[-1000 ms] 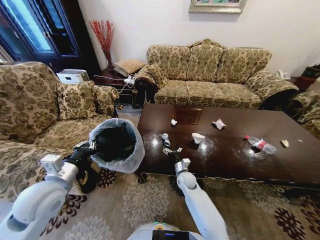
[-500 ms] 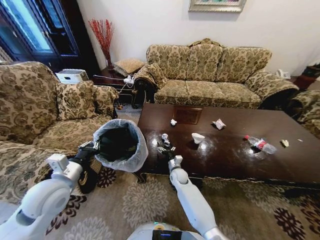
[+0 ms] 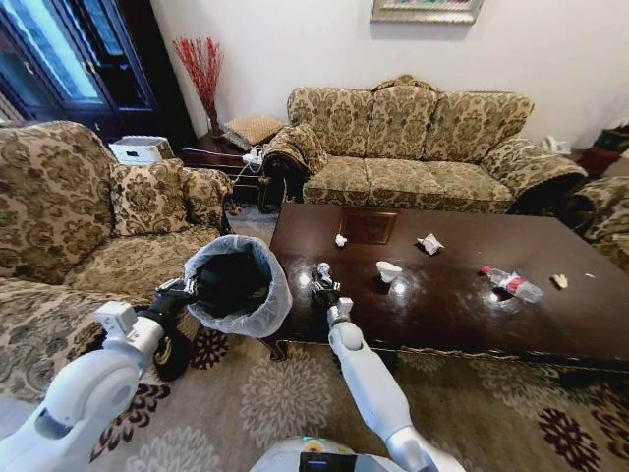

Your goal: Move to the front of the table and place the trash on the table into the trash bin.

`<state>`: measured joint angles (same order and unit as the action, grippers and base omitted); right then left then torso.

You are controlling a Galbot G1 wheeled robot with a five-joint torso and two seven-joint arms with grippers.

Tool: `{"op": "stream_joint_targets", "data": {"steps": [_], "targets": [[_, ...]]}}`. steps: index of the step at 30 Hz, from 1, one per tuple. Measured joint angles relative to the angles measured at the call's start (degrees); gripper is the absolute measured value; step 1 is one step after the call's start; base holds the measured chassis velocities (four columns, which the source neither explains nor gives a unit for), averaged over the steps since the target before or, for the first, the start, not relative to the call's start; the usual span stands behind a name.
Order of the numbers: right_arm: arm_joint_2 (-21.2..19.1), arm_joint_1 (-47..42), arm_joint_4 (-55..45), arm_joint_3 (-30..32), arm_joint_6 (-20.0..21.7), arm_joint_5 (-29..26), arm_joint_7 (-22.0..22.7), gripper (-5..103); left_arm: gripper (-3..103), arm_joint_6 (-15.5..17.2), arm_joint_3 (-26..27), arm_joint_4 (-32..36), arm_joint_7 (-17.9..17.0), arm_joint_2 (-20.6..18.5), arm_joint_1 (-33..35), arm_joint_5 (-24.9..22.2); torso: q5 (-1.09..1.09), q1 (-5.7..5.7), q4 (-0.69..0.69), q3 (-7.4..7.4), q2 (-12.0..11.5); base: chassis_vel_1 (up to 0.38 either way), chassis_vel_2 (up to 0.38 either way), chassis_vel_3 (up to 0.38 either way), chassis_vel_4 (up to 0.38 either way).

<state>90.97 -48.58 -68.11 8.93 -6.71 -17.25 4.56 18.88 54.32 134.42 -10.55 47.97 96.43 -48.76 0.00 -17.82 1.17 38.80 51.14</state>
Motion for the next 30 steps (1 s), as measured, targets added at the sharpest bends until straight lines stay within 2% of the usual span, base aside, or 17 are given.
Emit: {"op": "stream_joint_targets", "data": {"steps": [3, 4, 5, 7, 8, 9, 19, 22, 24, 26, 27, 28, 30], "targets": [[-0.2, -0.4, -0.3, 0.0, 0.4, 0.1, 0.6, 37, 1, -0.1, -0.1, -0.1, 0.0, -0.1, -0.1, 0.0, 0.0, 0.0, 0.0, 0.0, 0.0, 0.0, 0.0, 0.0, 0.0], [-0.2, -0.4, -0.3, 0.0, 0.4, 0.1, 0.6, 37, 1, -0.1, -0.1, -0.1, 0.0, -0.1, -0.1, 0.0, 0.0, 0.0, 0.0, 0.0, 0.0, 0.0, 0.0, 0.0, 0.0], [-0.3, -0.6, -0.6, 0.1, 0.5, 0.1, 0.7, 32, 1, -0.1, -0.2, -0.1, -0.1, -0.1, -0.1, 0.0, 0.01, 0.0, 0.0, 0.0, 0.0, 0.0, 0.0, 0.0, 0.0], [-0.5, -0.8, -0.8, 0.2, 0.5, 0.1, 0.8, 32, 1, -0.1, -0.2, -0.1, -0.1, -0.1, -0.1, 0.0, 0.01, 0.0, 0.0, -0.01, 0.0, 0.0, 0.0, 0.0, 0.0], [-0.6, -1.2, -1.1, 0.3, 0.5, 0.0, 0.9, 24, 1, -0.1, -0.2, -0.1, -0.1, -0.1, -0.1, 0.0, 0.01, 0.0, 0.0, -0.01, 0.0, 0.0, 0.0, 0.0, 0.0], [-0.8, -1.6, -1.6, 0.3, 0.6, -0.3, 1.1, 20, 1, -0.1, -0.2, -0.1, -0.1, -0.1, -0.1, -0.1, 0.01, 0.0, 0.0, -0.02, 0.0, 0.0, 0.0, 0.0, 0.0], [-4.1, -5.5, -6.9, 2.3, 1.1, -3.6, 1.6, 20, 1, -0.1, -0.3, 0.3, -0.2, -0.5, 0.2, -0.3, 0.01, 0.0, 0.01, -0.01, 0.0, 0.0, 0.0, 0.0, 0.0], [-5.7, -7.1, -10.8, 3.1, 0.0, -5.1, 0.7, 20, 1, 0.2, -0.1, 0.6, -0.8, -1.5, 0.3, -1.2, 0.02, 0.0, -0.01, 0.02, 0.0, 0.0, 0.0, 0.0, 0.0], [-8.3, -8.7, -17.3, 3.9, -3.7, -5.7, -2.8, 20, 1, 2.2, 0.6, 1.0, -2.9, -4.0, 0.4, -4.1, 0.0, -0.01, -0.01, 0.01, 0.0, 0.0, 0.0, 0.0, 0.0], [-11.5, -9.9, -25.3, 4.4, -4.9, -7.5, -5.9, 20, 1, 5.9, 1.8, 1.5, -5.6, -7.6, 0.5, -8.4, 0.01, -0.01, 0.0, 0.01, 0.0, 0.0, 0.0, 0.0, 0.0], [-11.5, -9.9, -25.3, 4.4, -4.9, -7.5, -5.9, 20, 1, 5.9, 1.8, 1.5, -5.6, -7.6, 0.5, -8.4, 0.01, -0.01, 0.0, 0.01, 0.0, 0.0, 0.0, 0.0, 0.0], [-13.0, -10.1, -29.5, 4.4, -4.9, -9.2, -7.0, 20, 1, 7.6, 2.5, 1.7, -6.7, -9.8, 0.6, -10.7, -0.01, 0.0, -0.01, 0.01, 0.0, 0.0, 0.0, 0.0, 0.0], [-17.0, -10.2, -39.8, 3.8, -4.0, -15.0, -9.6, 20, 1, 11.8, 4.3, 2.0, -9.6, -15.9, 0.2, -18.6, 0.01, 0.0, 0.0, 0.0, 0.0, 0.0, 0.0, 0.0, 0.0]]}}
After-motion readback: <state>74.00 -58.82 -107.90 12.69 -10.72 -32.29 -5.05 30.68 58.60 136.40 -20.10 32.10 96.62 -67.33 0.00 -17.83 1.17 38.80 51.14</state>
